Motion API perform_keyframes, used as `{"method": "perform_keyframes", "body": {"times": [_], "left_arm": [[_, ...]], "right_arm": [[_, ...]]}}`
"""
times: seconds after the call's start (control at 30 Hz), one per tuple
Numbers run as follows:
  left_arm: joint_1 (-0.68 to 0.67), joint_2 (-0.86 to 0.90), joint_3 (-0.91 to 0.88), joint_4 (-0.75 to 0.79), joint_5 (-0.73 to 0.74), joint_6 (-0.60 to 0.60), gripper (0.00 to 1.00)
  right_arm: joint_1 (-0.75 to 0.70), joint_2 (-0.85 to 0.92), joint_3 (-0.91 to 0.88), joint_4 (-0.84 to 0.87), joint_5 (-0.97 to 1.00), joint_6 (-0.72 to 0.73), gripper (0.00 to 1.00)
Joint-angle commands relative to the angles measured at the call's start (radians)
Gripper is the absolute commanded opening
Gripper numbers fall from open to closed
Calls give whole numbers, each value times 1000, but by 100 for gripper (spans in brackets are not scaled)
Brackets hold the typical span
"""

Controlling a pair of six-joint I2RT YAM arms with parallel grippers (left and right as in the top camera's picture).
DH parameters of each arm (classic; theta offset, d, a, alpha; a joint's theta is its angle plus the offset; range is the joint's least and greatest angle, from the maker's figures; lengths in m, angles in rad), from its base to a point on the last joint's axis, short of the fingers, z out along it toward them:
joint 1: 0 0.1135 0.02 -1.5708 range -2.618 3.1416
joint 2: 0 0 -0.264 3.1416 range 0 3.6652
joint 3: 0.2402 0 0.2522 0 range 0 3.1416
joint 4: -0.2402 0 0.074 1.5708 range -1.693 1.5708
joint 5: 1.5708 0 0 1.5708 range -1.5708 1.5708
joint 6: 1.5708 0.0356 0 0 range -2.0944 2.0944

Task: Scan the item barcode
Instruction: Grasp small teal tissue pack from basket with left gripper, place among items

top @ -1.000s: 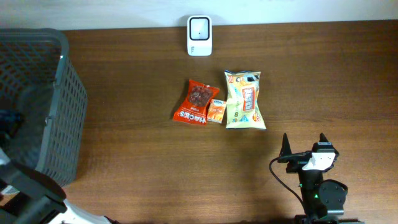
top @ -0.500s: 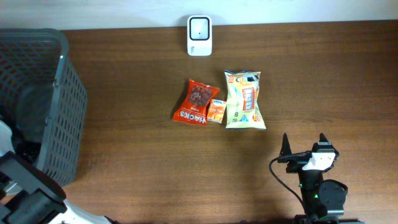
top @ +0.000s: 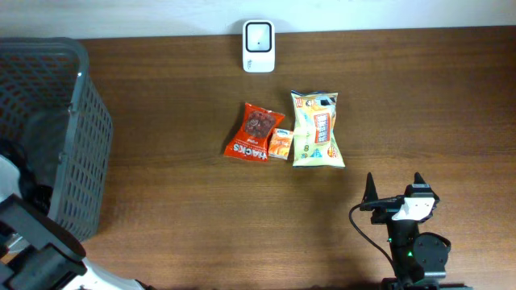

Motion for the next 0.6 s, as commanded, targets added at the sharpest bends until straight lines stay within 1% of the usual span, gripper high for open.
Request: {"method": "perform_keyframes", "body": {"times": [0.0,0.03,0.1,0.13,0.23,0.27,0.33,0.37,0.4,0.43,0.47,0.53,0.57], "left_arm": [[2,-22,270,-111,40,-6,0],[1,-25,340,-145,45,-6,0],[-8,-30,522,-213,99,9,0],[-12,-31,596,-238,141,27,0],[-39,-40,816,-317,316,29,0],[-63,-50,897,-336,432,56,0],[-118,-65,981,-328,659,168,0],[-178,-75,1017,-326,800,216,0],[-221,-81,1025,-326,862,235,0],[-269,-86,1025,-327,902,251,0],[-323,-87,1025,-333,910,261,0],[-462,-78,1017,-346,870,291,0],[-544,-70,1002,-349,818,291,0]], "right_arm": [[-6,-6,-7,-4,6,3,99],[-6,-6,-7,-4,6,3,98],[-6,-6,-7,-4,6,3,98],[-6,-6,-7,-4,6,3,98],[-6,-6,-7,-4,6,3,98],[-6,-6,-7,-4,6,3,98],[-6,-6,-7,-4,6,3,98],[-6,-6,-7,-4,6,3,99],[-6,-6,-7,-4,6,3,98],[-6,-6,-7,-4,6,3,98],[-6,-6,-7,-4,6,3,98],[-6,-6,-7,-4,6,3,98],[-6,-6,-7,-4,6,3,98]]}}
